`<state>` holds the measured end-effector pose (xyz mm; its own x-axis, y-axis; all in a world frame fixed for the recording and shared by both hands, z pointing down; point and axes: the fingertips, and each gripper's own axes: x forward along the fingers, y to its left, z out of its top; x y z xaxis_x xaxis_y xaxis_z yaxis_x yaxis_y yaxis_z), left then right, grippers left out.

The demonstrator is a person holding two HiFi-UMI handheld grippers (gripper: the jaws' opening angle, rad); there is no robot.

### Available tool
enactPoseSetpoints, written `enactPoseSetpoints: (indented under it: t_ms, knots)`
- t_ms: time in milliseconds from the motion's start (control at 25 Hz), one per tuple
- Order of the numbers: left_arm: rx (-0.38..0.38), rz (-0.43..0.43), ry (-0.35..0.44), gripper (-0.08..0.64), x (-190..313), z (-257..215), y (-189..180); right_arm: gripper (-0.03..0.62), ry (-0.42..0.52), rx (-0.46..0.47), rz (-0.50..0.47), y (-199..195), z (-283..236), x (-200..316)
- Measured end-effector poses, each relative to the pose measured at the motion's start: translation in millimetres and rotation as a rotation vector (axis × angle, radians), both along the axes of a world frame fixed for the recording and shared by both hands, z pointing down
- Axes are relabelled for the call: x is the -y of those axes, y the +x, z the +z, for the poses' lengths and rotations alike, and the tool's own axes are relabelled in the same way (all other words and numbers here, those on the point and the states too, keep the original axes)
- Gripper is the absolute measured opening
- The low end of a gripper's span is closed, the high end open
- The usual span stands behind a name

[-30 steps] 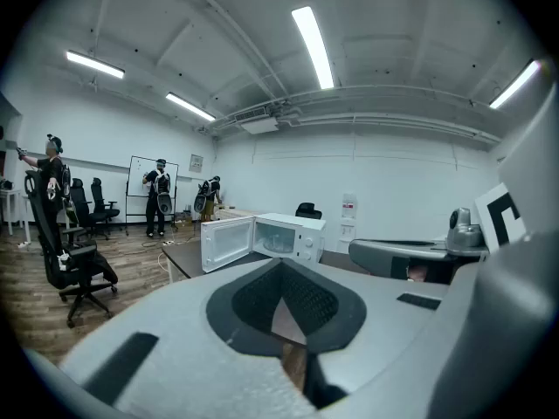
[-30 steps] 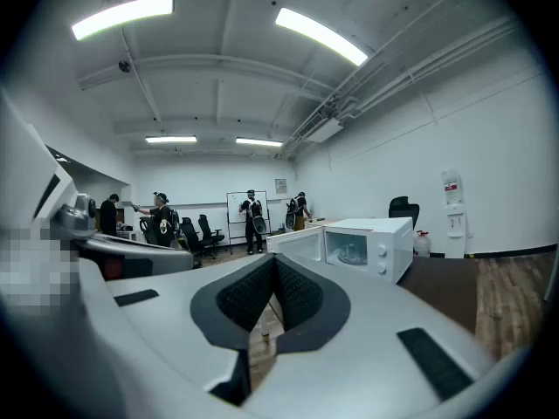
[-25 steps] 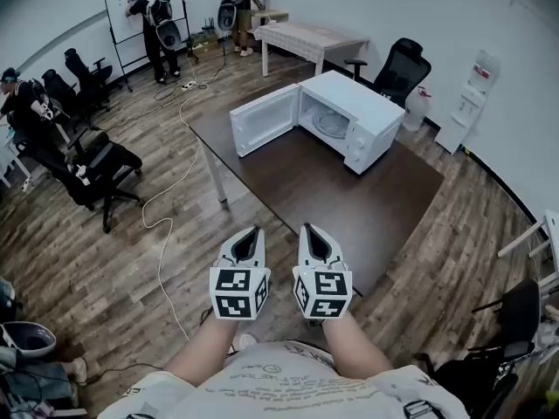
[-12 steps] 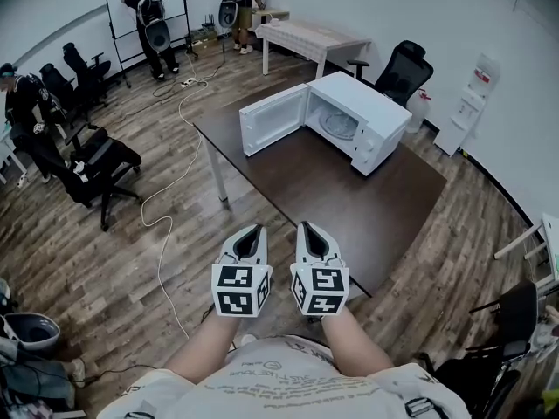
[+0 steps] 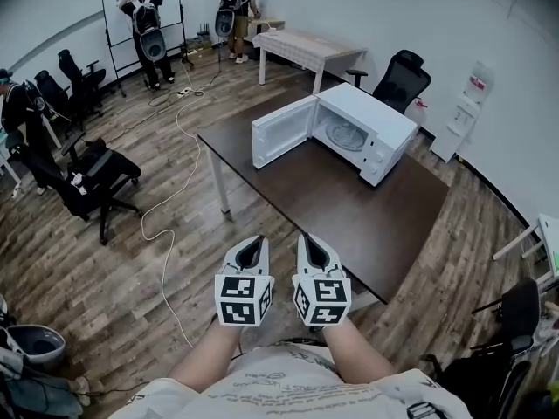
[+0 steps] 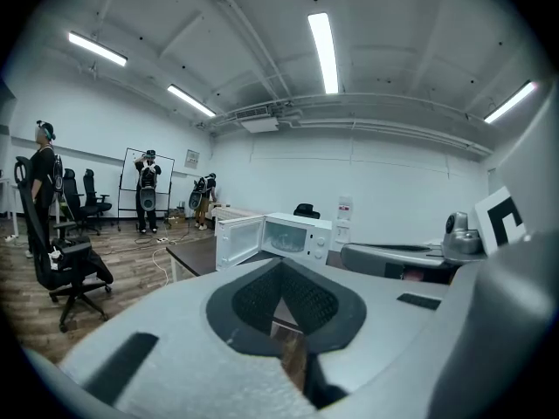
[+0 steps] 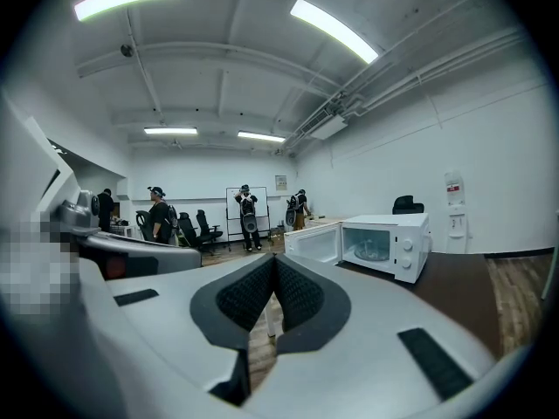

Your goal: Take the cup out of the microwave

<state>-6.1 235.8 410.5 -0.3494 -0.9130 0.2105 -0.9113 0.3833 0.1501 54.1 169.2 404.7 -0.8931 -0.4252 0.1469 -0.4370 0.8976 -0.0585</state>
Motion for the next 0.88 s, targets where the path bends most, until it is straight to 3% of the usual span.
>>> enactPoseSetpoints:
  t_ms: [440,680,880]
  knots:
    - [-0.021,0.051,-0.024,0.014,-4.8,19.2,-12.1,0.014,-0.019,-0.024,0.059,-11.8,16.9,-0.7]
    - [-0.020,0.039,-0.035,0.014,1.6,25.3,-35.3,0.014,-0.031,-0.005,0.115,-30.8,23.0,16.6]
    - [-0.012,0.030,-0.035,0.014,19.9,27.7,-60.2,0.014,-0.030,-0.001,0.092,-60.3,23.0,35.1]
